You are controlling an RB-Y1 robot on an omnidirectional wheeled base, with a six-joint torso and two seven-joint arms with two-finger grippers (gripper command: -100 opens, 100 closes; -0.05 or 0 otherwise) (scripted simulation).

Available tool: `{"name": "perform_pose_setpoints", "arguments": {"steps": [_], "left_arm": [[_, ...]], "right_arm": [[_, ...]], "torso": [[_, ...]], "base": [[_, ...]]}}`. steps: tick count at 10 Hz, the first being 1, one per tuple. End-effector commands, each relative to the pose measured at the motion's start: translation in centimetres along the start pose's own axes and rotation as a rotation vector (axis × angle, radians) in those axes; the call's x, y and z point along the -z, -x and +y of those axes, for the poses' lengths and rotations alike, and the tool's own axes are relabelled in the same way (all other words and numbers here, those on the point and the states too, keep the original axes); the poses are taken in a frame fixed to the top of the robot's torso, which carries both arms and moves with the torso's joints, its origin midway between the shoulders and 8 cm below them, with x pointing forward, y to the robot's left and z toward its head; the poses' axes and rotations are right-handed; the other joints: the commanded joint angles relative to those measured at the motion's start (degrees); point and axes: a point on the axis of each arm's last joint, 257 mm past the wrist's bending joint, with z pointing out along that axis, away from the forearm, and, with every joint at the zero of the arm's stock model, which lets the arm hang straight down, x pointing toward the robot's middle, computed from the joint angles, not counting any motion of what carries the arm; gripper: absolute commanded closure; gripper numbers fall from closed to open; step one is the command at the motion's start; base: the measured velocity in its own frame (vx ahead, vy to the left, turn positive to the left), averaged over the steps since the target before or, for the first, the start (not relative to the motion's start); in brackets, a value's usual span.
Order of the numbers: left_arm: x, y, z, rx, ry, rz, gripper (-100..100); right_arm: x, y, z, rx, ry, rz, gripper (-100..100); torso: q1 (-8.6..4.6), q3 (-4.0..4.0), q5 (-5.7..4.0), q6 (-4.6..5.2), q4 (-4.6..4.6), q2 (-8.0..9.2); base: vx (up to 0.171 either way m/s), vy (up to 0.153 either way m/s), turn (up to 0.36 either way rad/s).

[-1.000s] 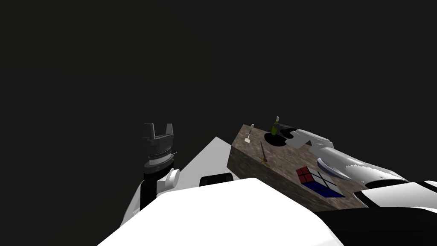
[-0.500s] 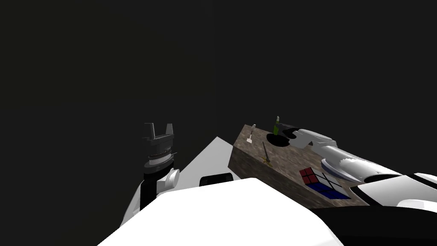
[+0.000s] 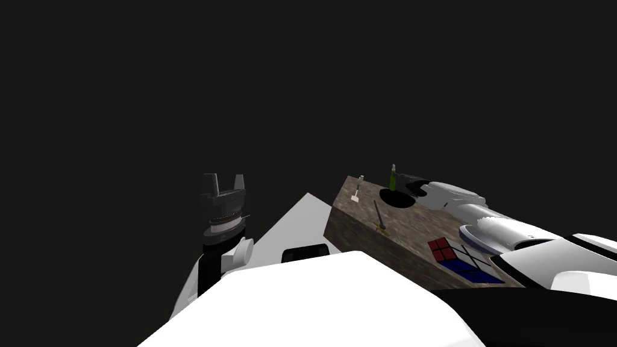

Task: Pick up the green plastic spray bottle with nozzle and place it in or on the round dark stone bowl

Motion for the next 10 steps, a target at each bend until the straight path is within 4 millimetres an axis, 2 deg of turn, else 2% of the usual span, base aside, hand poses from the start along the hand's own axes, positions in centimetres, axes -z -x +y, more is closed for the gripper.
{"name": "perform_pose_setpoints", "arguments": {"steps": [1,2,4,5,7,9,10], "left_arm": [[0.0,0.0,0.0,0.0,0.0,0.0,0],[0.0,0.0,0.0,0.0,0.0,0.0,0],[0.0,0.0,0.0,0.0,0.0,0.0,0],[0.0,0.0,0.0,0.0,0.0,0.0,0],[0.0,0.0,0.0,0.0,0.0,0.0,0],[0.0,0.0,0.0,0.0,0.0,0.0,0],[0.0,0.0,0.0,0.0,0.0,0.0,0]], "right_arm": [[-0.1,-0.4,-1.2,-0.009,-0.004,0.011,-100],[-0.1,-0.6,-2.6,-0.008,-0.032,0.014,-100],[0.0,-0.6,-2.8,-0.008,-0.035,0.014,-100],[-0.4,1.1,-2.7,0.013,-0.016,0.002,-100],[-0.5,0.8,-3.0,-0.004,-0.005,0.014,-100],[-0.3,0.4,-5.7,-0.003,-0.044,0.023,-100],[-0.6,2.8,-5.3,0.015,-0.019,0.007,-100]], "torso": [[0.0,0.0,0.0,0.0,0.0,0.0],[-0.1,0.01,-0.03,0.02,0.0,0.01],[-0.28,0.02,-0.07,0.02,0.01,0.03],[-0.32,0.02,-0.08,0.01,0.01,0.03],[0.07,-0.01,0.02,-0.01,0.0,-0.01],[-0.21,0.02,-0.05,0.03,0.01,0.03],[-0.32,0.02,-0.08,0.03,0.01,0.04]], "base": [[0.006,0.043,-0.006],[0.003,0.016,-0.008],[-0.001,-0.004,0.0],[0.001,0.069,0.067],[0.004,0.079,0.018],[0.0,0.001,-0.003],[0.003,0.069,0.053]]}}
